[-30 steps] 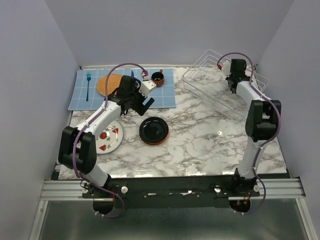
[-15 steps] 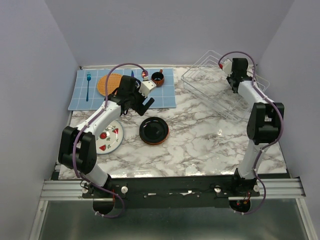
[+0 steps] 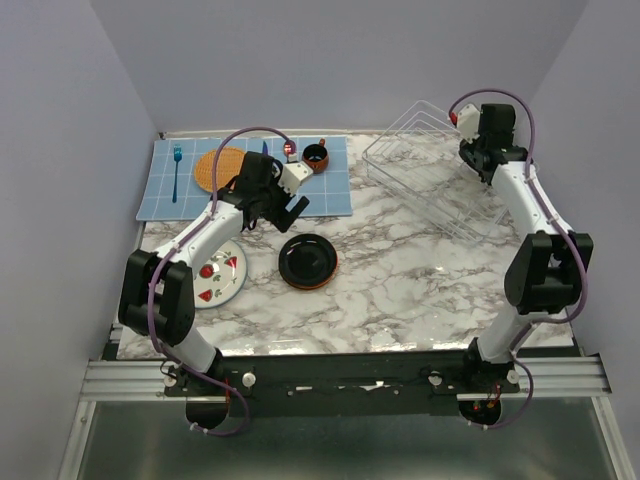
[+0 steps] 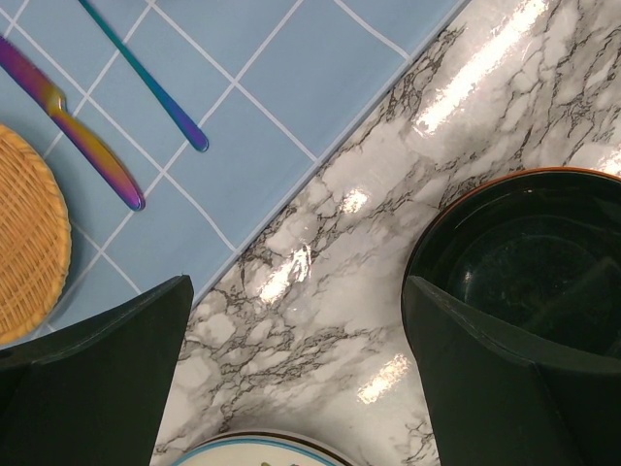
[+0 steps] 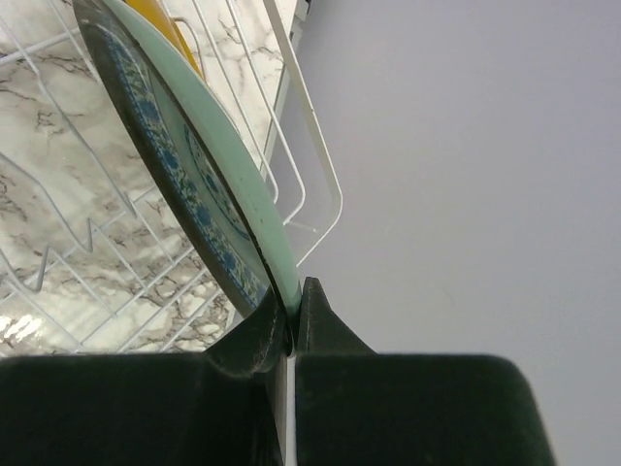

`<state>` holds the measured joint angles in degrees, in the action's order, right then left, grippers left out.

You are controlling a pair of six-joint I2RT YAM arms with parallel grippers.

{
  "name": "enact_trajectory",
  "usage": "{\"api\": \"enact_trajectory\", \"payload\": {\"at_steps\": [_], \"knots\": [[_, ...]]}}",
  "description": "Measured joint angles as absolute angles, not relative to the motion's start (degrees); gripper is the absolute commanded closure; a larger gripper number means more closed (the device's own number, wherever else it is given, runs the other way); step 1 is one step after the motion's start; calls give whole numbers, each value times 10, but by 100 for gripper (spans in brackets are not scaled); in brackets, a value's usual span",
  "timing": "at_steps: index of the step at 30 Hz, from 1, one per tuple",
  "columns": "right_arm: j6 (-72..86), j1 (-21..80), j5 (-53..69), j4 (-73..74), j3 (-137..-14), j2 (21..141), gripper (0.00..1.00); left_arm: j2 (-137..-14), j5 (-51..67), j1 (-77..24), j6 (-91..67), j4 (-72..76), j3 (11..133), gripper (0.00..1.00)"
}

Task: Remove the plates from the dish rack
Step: Unload the plate from the dish rack, then place the plate at the center of the board.

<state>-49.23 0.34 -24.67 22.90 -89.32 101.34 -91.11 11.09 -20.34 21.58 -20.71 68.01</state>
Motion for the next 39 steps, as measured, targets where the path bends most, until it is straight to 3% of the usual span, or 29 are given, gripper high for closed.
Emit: {"api": "enact_trajectory", "payload": {"at_steps": [9, 17, 24, 31, 39], "knots": [[-453, 4, -187, 329, -931, 937, 99, -912, 117, -202, 216, -206, 680, 1], [-401, 52, -102, 429, -989, 839, 99, -916, 214, -163, 213, -227, 705, 1], [-370, 65, -29, 492, -1002, 839, 99, -917, 256, -152, 212, -234, 708, 1], [-333, 90, 154, 557, -992, 854, 99, -949, 453, -104, 241, -314, 764, 7], [-312, 198, 311, 573, -915, 919, 99, -991, 654, -77, 307, -432, 832, 9]]}}
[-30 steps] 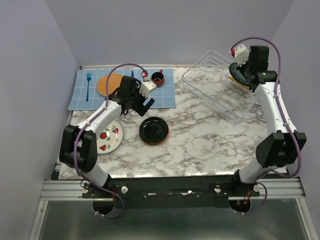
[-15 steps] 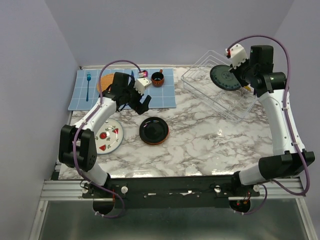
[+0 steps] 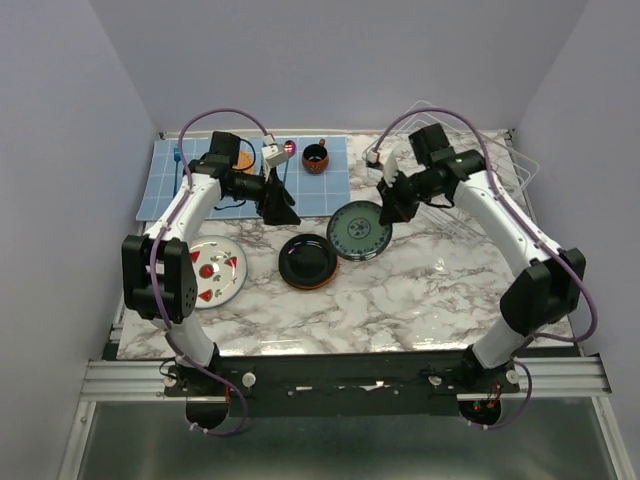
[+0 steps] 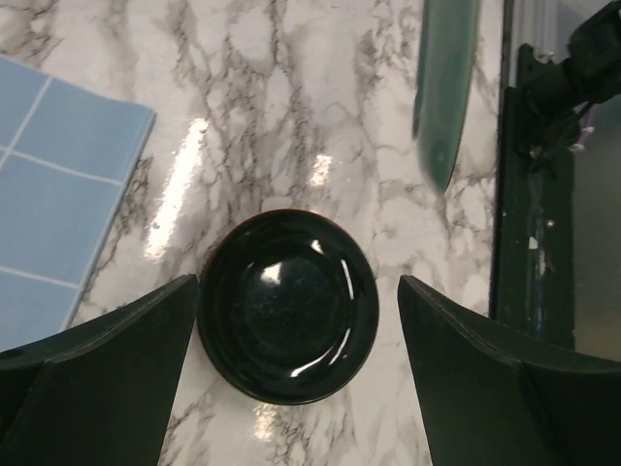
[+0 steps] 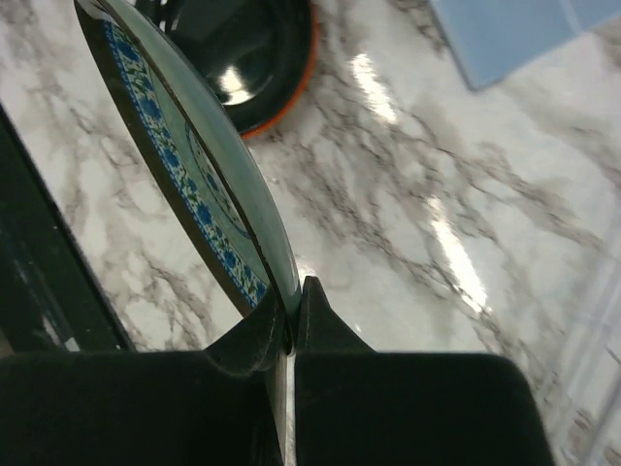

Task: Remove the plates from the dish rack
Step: Place the plate at the center of the board.

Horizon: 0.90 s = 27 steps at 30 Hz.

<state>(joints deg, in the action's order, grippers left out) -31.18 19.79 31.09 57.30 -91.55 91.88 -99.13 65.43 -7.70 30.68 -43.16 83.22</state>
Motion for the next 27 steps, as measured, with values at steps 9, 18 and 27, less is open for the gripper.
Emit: {"api": "enact_trajectory", "payload": {"at_steps": [9, 18, 27], "knots": [[-293, 267, 368, 573, -919, 1015, 99, -931, 675, -99, 234, -345, 709, 11], [-284, 293, 377, 571, -974, 1067, 99, -931, 660, -145, 207, -300, 704, 17], [-284, 310, 378, 571, -990, 1080, 99, -931, 646, -155, 197, -288, 703, 38]]}}
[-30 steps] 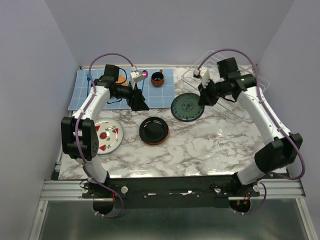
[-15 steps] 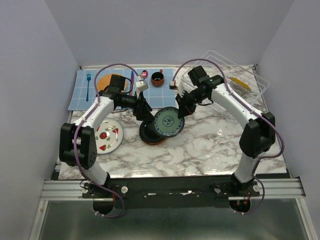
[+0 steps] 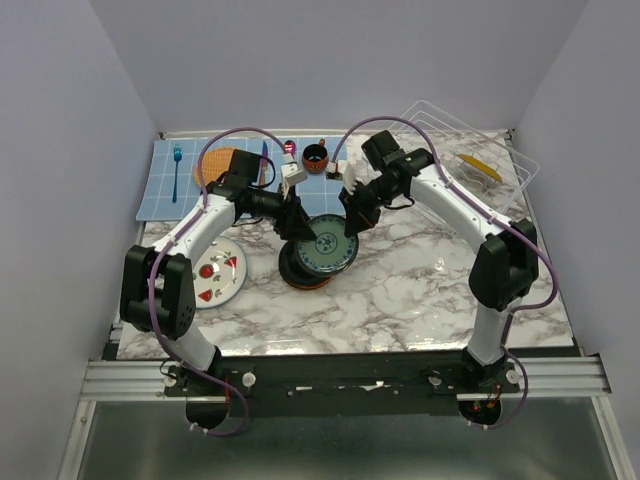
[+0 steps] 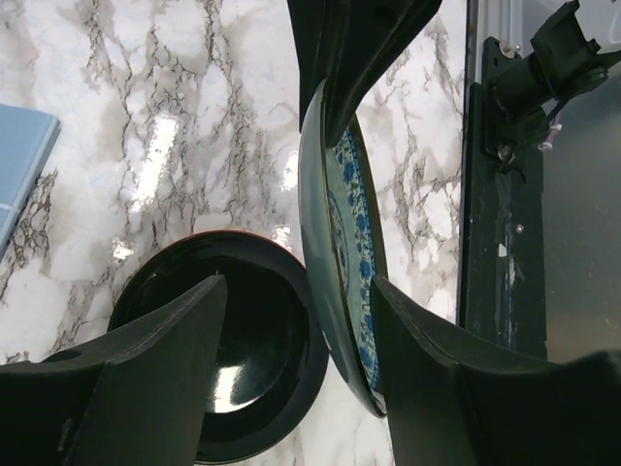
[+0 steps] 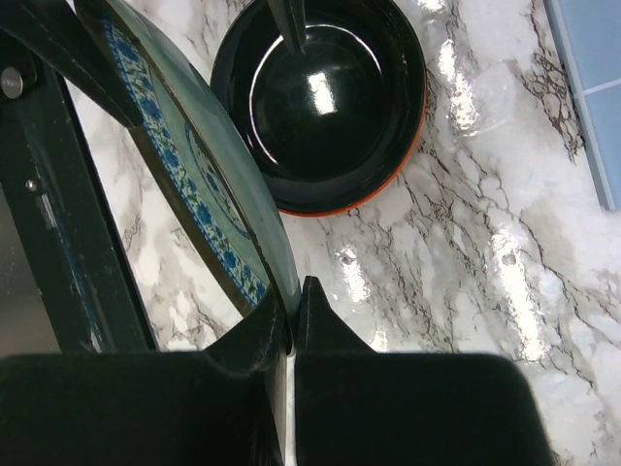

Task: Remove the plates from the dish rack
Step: Place the plate at the center of the board.

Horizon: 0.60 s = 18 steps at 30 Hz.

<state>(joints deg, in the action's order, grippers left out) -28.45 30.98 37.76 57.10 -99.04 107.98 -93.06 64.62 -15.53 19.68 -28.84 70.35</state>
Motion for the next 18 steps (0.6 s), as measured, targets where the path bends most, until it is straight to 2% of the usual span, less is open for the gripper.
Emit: {"api": "enact_trajectory", "payload": {"at_steps": [2, 3, 5, 8, 9, 12, 14, 18], "knots": [[-284, 311, 377, 571, -991, 1080, 99, -931, 642, -156, 196, -288, 703, 43], [-284, 311, 377, 571, -991, 1080, 99, -931, 639, -156, 197, -288, 703, 51], [-284, 311, 374, 571, -991, 1080, 99, -931, 637, -158, 196, -289, 703, 58], [-282, 311, 365, 569, -991, 1080, 99, -931, 637, -161, 197, -294, 703, 77], [-281, 311, 361, 569, -990, 1080, 99, -931, 638, -162, 197, -297, 704, 88], [-274, 312, 365, 573, -990, 1080, 99, -933, 613, -164, 195, -294, 704, 100], [-256, 317, 358, 571, -990, 1079, 97, -937, 604, -161, 197, -295, 705, 100], [-239, 319, 352, 573, -990, 1079, 84, -938, 589, -164, 200, -295, 707, 100]]}}
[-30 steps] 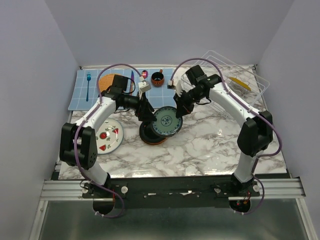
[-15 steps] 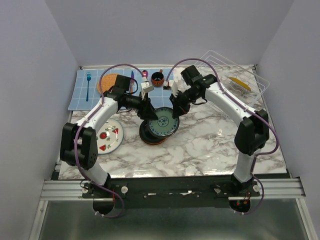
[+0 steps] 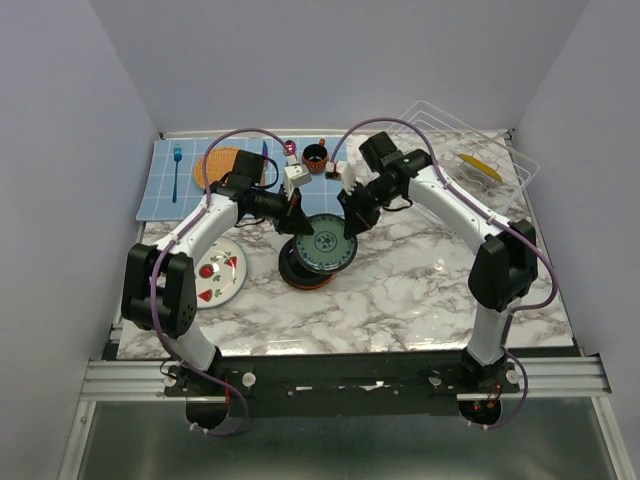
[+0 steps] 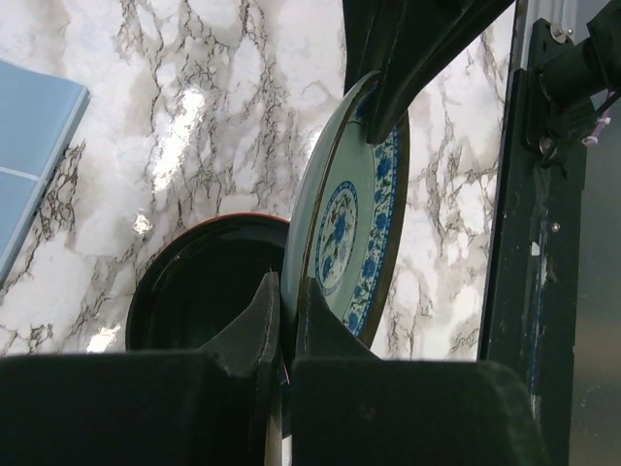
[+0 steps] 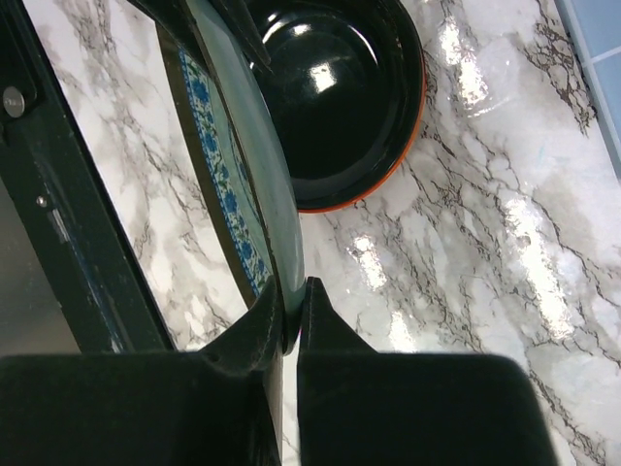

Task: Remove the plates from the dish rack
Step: Place the plate at the center of the board.

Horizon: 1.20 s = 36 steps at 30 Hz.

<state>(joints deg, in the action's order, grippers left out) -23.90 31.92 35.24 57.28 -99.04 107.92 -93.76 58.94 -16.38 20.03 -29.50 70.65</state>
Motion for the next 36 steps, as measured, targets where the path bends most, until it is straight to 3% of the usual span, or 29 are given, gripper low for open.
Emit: {"api": "enact_trajectory", "payload": {"at_steps": [7, 10, 12, 26, 36], "knots": [[-245, 324, 355, 571, -989, 1076, 64, -938, 582, -165, 221, -312, 717, 100], [-251, 327, 357, 571, -987, 1070, 46, -940, 578, -165, 234, -335, 731, 100], [-255, 327, 358, 570, -983, 1064, 43, -943, 572, -165, 244, -351, 743, 100], [-256, 327, 338, 564, -926, 982, 40, -1015, 524, -165, 320, -440, 803, 100], [-258, 327, 316, 545, -862, 968, 40, -1093, 499, -165, 410, -579, 916, 100]]}}
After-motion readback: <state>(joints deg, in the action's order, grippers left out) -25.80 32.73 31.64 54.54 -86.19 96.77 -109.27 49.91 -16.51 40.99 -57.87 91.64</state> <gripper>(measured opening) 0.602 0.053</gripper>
